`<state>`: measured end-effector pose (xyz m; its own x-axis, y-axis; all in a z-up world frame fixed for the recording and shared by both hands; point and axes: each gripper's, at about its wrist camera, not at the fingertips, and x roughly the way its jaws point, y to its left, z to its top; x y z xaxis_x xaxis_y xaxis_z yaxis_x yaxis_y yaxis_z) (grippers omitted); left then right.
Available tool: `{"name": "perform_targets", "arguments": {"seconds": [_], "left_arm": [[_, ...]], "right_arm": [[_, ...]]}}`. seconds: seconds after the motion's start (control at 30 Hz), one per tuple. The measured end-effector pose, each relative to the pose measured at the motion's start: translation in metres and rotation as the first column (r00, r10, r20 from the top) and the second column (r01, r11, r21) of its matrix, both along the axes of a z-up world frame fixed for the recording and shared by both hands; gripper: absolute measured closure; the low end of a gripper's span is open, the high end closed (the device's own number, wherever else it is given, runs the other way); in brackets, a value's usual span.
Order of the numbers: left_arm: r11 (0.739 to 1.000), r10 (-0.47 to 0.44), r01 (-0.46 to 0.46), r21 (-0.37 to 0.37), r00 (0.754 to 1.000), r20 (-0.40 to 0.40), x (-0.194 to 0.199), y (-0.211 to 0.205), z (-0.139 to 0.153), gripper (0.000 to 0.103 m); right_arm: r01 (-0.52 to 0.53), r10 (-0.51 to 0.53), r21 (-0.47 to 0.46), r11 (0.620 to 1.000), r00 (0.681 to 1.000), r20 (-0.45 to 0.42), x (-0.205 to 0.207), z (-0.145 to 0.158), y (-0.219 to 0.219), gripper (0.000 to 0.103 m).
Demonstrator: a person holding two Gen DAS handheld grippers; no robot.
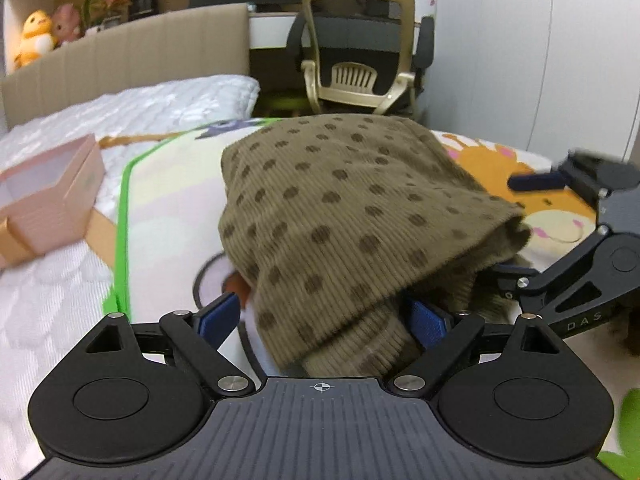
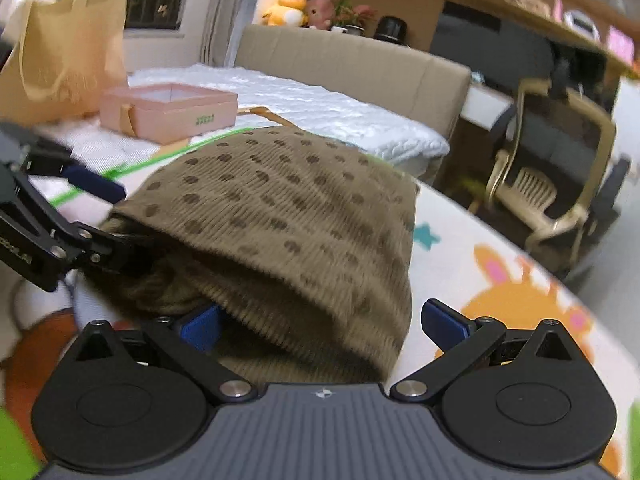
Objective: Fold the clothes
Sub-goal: 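Lay the folded bundle on the mat and open both tools, pulling back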
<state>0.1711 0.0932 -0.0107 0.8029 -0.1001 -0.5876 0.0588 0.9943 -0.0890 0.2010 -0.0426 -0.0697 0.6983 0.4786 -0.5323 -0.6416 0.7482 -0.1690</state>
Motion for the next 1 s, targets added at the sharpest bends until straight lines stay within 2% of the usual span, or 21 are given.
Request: {"name": "perform_targets", "arguments": {"seconds": [0.1,0.2,0.37,0.47,0.57,0.63,0.7,0.77,0.87,1.0], "left_arm": [[0.999,0.033,-0.032,-0.04,0.999,0.011,-0.012,-0.002,0.001,0.005],[0.994,0.06,-0.056,-0.094,0.997,0.044,-0.045,-0.015,0.002,0.002],[0.996,0.077,-0.07,-0.056,0.988,0.133,-0.098,-0.052,-0.004,0.0],[0.998,0.064,-0.061,-0.025,0.987,0.144,-0.115,-0.07,-0.009,0.0],[0.999,0.037,-0.039,0.01,0.993,0.11,-0.124,-0.083,-0.016,0.0],[0.998,0.029,-0.035,0.051,0.993,0.116,-0.127,-0.089,-0.017,0.0],[0.996,0.029,-0.04,0.086,0.991,0.128,-0.129,-0.094,-0.018,0.0],[0.995,0.038,-0.049,0.092,0.991,0.127,-0.129,-0.095,-0.019,0.0],[0.994,0.041,-0.053,0.092,0.991,0.128,-0.129,-0.094,-0.019,0.0],[0.994,0.039,-0.05,0.094,0.991,0.125,-0.127,-0.094,-0.02,0.0]], "right_arm": [[0.035,-0.033,0.08,0.996,0.999,-0.03,-0.018,0.001,-0.024,0.0],[0.072,-0.068,0.113,0.991,0.997,-0.032,-0.041,0.001,-0.045,0.0],[0.127,-0.122,0.156,0.98,0.992,-0.042,-0.079,0.0,-0.079,0.0],[0.15,-0.144,0.123,0.981,0.988,-0.058,-0.1,-0.009,-0.092,0.0],[0.193,-0.195,0.124,0.973,0.981,0.002,-0.117,-0.007,-0.101,0.0],[0.215,-0.222,0.143,0.966,0.975,0.031,-0.122,-0.006,-0.107,0.0],[0.233,-0.237,0.145,0.962,0.971,0.013,-0.119,-0.006,-0.109,0.0],[0.228,-0.224,0.122,0.966,0.974,-0.041,-0.109,-0.009,-0.107,0.0],[0.197,-0.19,0.039,0.98,0.972,-0.14,-0.093,-0.018,-0.095,0.0],[0.197,-0.195,0.007,0.98,0.974,-0.117,-0.097,-0.022,-0.088,0.0]]}}
